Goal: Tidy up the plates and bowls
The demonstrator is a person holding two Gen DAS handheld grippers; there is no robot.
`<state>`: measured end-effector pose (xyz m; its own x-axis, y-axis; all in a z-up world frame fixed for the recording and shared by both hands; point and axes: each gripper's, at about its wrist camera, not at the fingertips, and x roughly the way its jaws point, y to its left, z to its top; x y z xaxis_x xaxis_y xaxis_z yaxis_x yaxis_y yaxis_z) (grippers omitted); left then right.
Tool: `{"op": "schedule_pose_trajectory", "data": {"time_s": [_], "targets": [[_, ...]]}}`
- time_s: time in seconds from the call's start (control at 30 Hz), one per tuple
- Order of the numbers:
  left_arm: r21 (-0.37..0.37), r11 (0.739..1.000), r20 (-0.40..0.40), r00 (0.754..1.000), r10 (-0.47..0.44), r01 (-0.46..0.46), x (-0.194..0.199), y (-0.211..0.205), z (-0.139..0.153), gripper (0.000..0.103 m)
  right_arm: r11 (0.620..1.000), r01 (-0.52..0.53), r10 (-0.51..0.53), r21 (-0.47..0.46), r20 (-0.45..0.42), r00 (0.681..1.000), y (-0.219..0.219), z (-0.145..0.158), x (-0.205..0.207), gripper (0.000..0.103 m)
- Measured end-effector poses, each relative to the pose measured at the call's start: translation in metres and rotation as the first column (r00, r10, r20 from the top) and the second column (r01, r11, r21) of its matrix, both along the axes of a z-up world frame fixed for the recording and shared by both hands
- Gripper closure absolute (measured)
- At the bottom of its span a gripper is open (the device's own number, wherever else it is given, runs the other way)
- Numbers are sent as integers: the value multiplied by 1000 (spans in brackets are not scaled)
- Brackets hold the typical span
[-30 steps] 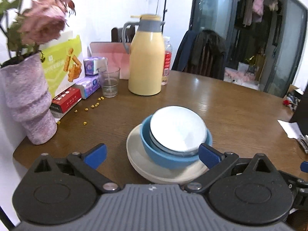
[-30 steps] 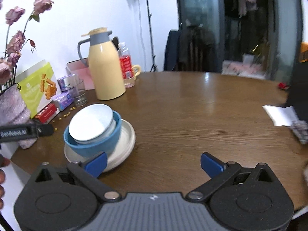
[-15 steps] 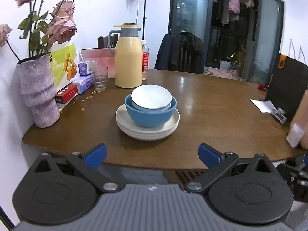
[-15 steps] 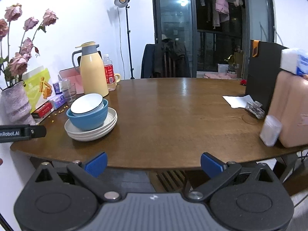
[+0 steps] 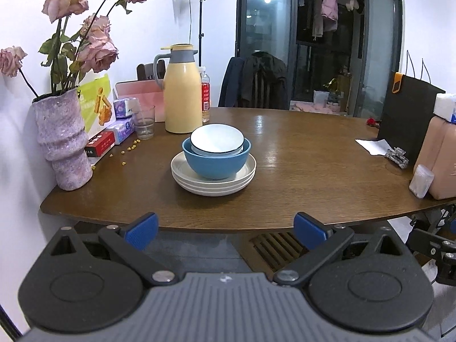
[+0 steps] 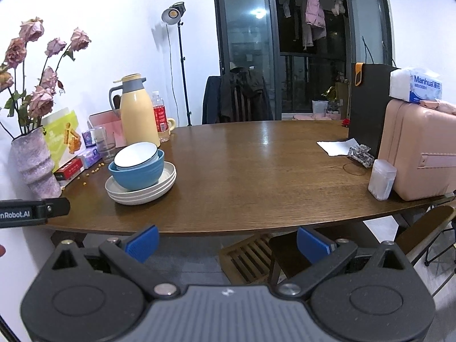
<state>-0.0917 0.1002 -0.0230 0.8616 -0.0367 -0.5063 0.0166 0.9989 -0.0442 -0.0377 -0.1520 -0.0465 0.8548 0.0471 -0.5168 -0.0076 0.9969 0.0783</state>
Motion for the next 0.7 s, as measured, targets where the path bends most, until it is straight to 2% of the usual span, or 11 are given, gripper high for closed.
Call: {"op": "schedule_pose_trajectory", "data": {"time_s": [0.7], "targets": [[5, 1000, 19, 1000, -13, 13, -11, -2, 4, 0, 1000, -5, 5, -5, 22, 1000, 3, 6, -11, 0]]}}
